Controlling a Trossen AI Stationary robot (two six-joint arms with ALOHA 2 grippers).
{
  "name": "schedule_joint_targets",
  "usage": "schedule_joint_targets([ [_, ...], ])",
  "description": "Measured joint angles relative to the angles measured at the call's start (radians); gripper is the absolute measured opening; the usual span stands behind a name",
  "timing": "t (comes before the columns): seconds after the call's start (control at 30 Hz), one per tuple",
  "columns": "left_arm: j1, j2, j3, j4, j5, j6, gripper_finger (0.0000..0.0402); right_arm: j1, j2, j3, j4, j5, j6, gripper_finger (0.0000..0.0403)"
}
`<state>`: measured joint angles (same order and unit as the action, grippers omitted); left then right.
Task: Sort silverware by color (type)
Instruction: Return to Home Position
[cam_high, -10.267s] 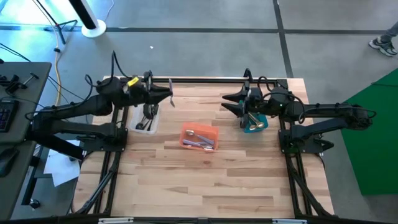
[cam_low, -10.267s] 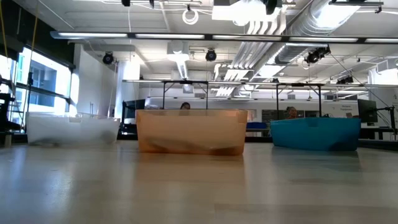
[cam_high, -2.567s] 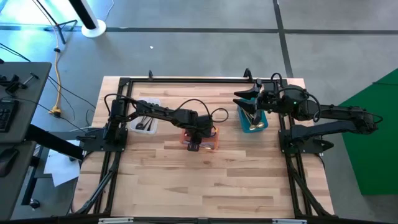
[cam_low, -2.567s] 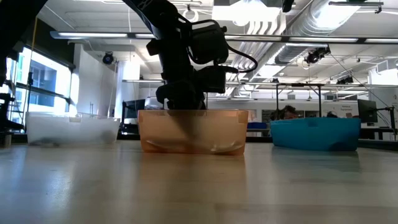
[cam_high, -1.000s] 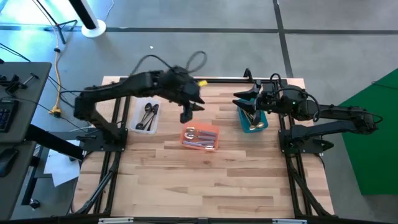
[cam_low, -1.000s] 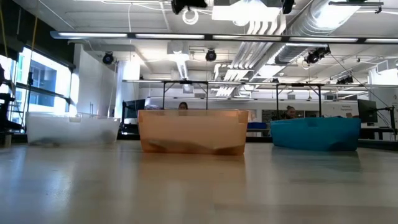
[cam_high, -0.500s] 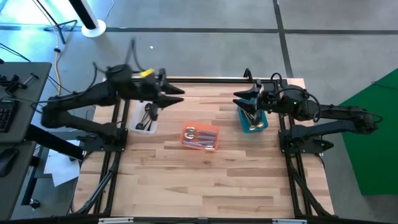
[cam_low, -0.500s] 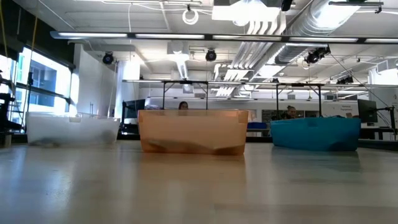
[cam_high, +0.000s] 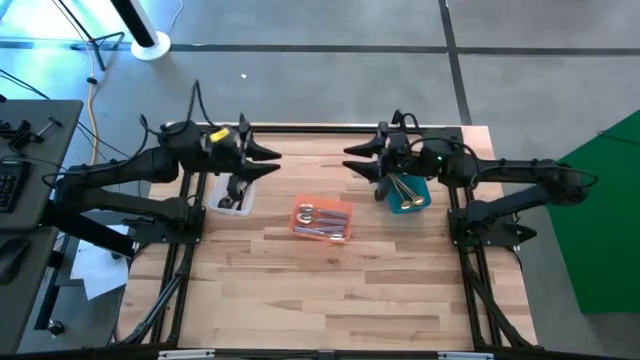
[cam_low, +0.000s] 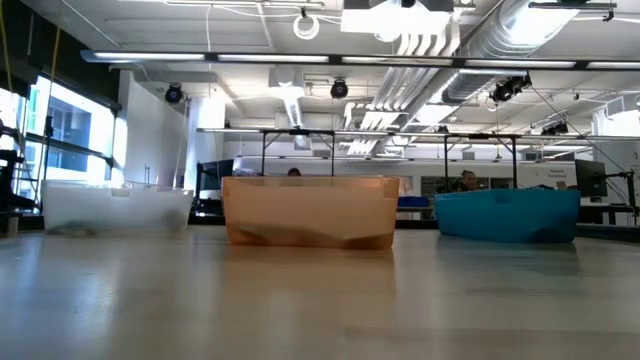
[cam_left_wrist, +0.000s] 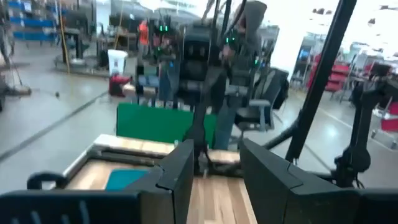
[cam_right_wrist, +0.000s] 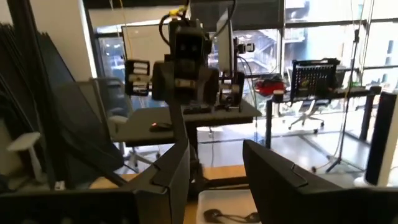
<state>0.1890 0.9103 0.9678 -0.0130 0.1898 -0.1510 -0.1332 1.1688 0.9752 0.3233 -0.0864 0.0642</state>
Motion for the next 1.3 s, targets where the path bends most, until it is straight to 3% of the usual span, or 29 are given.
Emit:
schedule_joint_targets([
  [0.1,-0.001,0.007,-0.037,0.034,0.001,-0.002,0.0119,-0.001,0.037,0.066,-0.055,0.000,-0.039,0.0134],
  [0.3,0.000,-0.014,-0.169,0.330,-0.027,0.023,0.0119,-0.002,0.056,0.136,-0.184,0.000,-0.065,0.0134],
  [0.57,0.000,-0.008,-0.204,0.198,-0.028,0.056,0.0119,-0.002,0.056,0.136,-0.212,0.018,-0.064,0.0134],
  [0.8,0.001,-0.009,-0.204,0.272,-0.028,0.079,0.0119,-0.002,0.056,0.136,-0.209,0.026,-0.064,0.0134],
  [1.3,0.001,-0.009,-0.203,0.273,-0.047,0.145,0.0119,-0.002,0.071,0.137,-0.258,0.022,-0.064,0.0134],
])
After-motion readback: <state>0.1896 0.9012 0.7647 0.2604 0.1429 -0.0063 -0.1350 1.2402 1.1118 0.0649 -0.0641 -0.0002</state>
